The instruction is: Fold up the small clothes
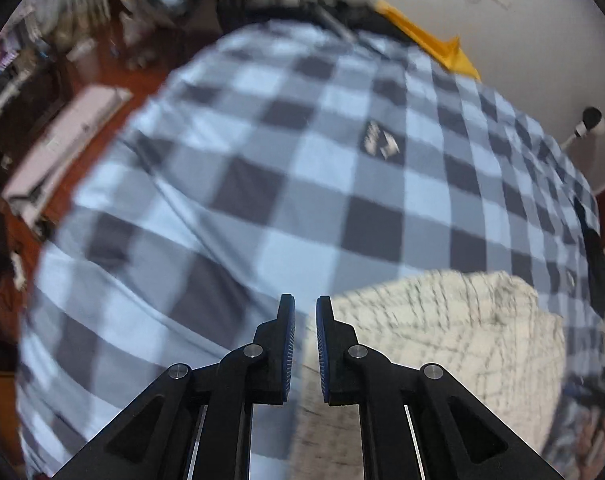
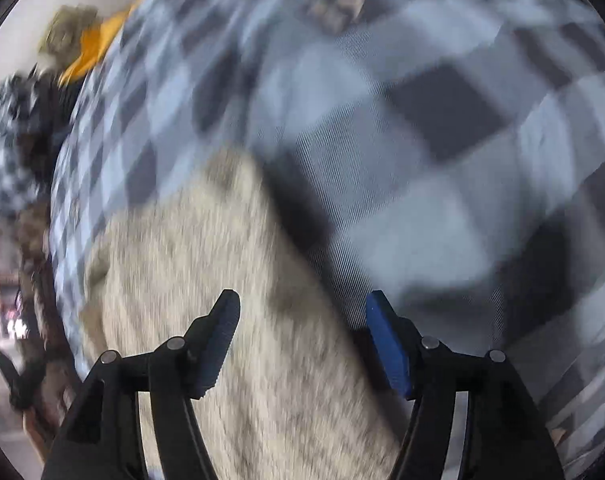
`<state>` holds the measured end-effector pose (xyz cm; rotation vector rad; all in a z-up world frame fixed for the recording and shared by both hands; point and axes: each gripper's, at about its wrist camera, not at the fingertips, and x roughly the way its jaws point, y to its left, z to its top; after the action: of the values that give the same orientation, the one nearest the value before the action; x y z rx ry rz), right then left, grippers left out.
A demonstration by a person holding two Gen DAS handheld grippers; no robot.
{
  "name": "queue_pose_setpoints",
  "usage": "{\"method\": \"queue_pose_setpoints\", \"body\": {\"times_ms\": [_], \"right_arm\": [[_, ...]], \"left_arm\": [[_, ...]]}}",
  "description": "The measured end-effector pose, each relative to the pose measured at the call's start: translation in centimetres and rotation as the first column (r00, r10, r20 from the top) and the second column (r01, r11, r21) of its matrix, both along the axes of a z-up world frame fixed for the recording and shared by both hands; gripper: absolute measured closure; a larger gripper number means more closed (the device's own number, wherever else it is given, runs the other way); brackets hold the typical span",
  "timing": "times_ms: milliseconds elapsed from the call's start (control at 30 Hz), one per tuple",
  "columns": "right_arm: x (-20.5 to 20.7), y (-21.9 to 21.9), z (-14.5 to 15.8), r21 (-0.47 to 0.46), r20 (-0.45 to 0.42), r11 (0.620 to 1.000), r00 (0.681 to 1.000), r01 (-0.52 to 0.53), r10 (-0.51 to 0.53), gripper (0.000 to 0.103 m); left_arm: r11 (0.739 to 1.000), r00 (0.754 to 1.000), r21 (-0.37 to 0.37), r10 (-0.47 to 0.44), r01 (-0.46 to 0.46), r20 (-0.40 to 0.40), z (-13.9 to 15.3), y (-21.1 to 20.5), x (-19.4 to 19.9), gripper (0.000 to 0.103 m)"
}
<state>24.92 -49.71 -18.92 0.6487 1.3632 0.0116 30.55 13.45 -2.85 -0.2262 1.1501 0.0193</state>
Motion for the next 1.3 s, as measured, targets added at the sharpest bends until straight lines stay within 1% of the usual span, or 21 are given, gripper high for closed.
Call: {"method": "queue_pose_setpoints", "body": {"times_ms": [67, 133, 200, 300, 333, 367, 433, 500, 567, 600, 633, 700, 767, 800, 867, 967, 1033, 1100, 1200, 1233, 1300], "right_arm": [[-1.7, 0.5, -0.1, 0.075, 0.000, 0.997, 1.000, -0.019, 0.019, 0.041], [-3.4, 0.3, 0.1, 0.105, 0.006, 0.993, 0.999, -0.047, 0.047, 0.041], [-5.1, -0.1, 0.7, 0.080, -0.007, 0.992, 0.995, -0.094, 0.095, 0.041], [-8.5, -0.9, 0.7, 0.045, -0.027, 0.987, 0.987, -0.155, 0.157, 0.041], [-9.5, -1.3, 0.6, 0.036, -0.038, 0.984, 0.984, -0.173, 0.174, 0.041], [-10.7, -1.6, 0.2, 0.028, -0.047, 0.980, 0.979, -0.196, 0.197, 0.041], [-12.6, -1.3, -0.7, 0.036, -0.062, 0.964, 0.962, -0.263, 0.265, 0.041], [-13.4, -0.6, -1.8, 0.056, -0.080, 0.951, 0.948, -0.303, 0.307, 0.041], [-13.9, -0.1, -2.6, 0.072, -0.081, 0.945, 0.943, -0.319, 0.324, 0.041], [-14.1, 0.2, -2.7, 0.049, -0.071, 0.943, 0.941, -0.328, 0.331, 0.041], [-13.8, 1.1, -2.4, 0.002, -0.060, 0.939, 0.937, -0.345, 0.345, 0.041], [-13.8, 3.1, -2.2, -0.094, -0.047, 0.901, 0.906, -0.423, 0.420, 0.041], [-13.6, 4.7, -2.5, -0.118, -0.058, 0.873, 0.881, -0.474, 0.470, 0.041], [-13.5, 5.1, -2.5, -0.107, -0.054, 0.870, 0.877, -0.481, 0.478, 0.043], [-13.3, 5.5, -2.3, -0.094, -0.042, 0.864, 0.869, -0.494, 0.492, 0.079], [-13.5, 5.9, -1.8, -0.113, -0.043, 0.850, 0.857, -0.514, 0.513, 0.087], [-13.7, 6.1, -0.9, -0.144, -0.047, 0.842, 0.854, -0.519, 0.518, 0.089], [-13.9, 6.5, 0.4, -0.184, -0.043, 0.846, 0.864, -0.500, 0.501, 0.090], [-13.9, 7.2, 1.3, -0.259, -0.078, 0.827, 0.864, -0.499, 0.497, 0.091], [-13.8, 7.2, 1.2, -0.268, -0.093, 0.822, 0.863, -0.502, 0.497, 0.092], [-13.5, 7.2, 0.6, -0.259, -0.119, 0.831, 0.870, -0.493, 0.479, 0.092]], "left_arm": [[0.999, 1.000, -0.030, 0.014, -0.014, 0.005, 1.1, 1.2, -0.7, 0.094], [0.998, 0.998, -0.040, -0.051, 0.049, -0.041, 1.3, 1.3, -3.2, 0.094], [0.993, 0.992, -0.003, -0.116, 0.116, -0.054, 1.3, 0.7, -6.1, 0.094], [0.977, 0.979, 0.075, -0.201, 0.202, -0.022, 1.5, -0.7, -12.7, 0.094], [0.971, 0.973, 0.066, -0.230, 0.231, -0.027, 1.3, -1.2, -14.9, 0.094], [0.968, 0.968, 0.025, -0.250, 0.251, -0.028, 0.9, -1.7, -17.0, 0.094], [0.960, 0.960, -0.070, -0.276, 0.272, -0.048, -0.3, -2.6, -19.8, 0.094], [0.951, 0.953, -0.125, -0.294, 0.284, -0.069, -1.9, -3.4, -21.1, 0.094], [0.945, 0.942, -0.139, -0.313, 0.296, -0.124, -4.3, -4.5, -21.8, 0.094], [0.944, 0.934, -0.142, -0.319, 0.297, -0.161, -5.5, -4.9, -21.9, 0.094], [0.938, 0.917, -0.169, -0.335, 0.303, -0.215, -7.1, -5.5, -21.8, 0.094], [0.933, 0.902, -0.202, -0.344, 0.297, -0.260, -8.6, -6.0, -21.8, 0.094], [0.937, 0.909, -0.203, -0.331, 0.284, -0.252, -9.1, -5.8, -21.8, 0.094], [0.938, 0.913, -0.212, -0.324, 0.276, -0.248, -9.3, -5.6, -21.7, 0.094], [0.938, 0.914, -0.233, -0.313, 0.255, -0.260, -10.2, -5.1, -21.3, 0.094], [0.940, 0.916, -0.264, -0.289, 0.216, -0.279, -11.3, -4.5, -20.7, 0.094], [0.941, 0.919, -0.274, -0.278, 0.201, -0.280, -11.6, -3.9, -20.4, 0.094], [0.942, 0.923, -0.285, -0.260, 0.177, -0.284, -12.1, -3.4, -20.2, 0.094], [0.937, 0.928, -0.335, -0.212, 0.103, -0.308, -12.8, -2.0, -20.1, 0.094], [0.942, 0.929, -0.323, -0.198, 0.092, -0.313, -12.9, -1.9, -20.1, 0.094], [0.965, 0.931, -0.244, -0.178, 0.101, -0.318, -13.0, -1.6, -20.3, 0.094]]}}
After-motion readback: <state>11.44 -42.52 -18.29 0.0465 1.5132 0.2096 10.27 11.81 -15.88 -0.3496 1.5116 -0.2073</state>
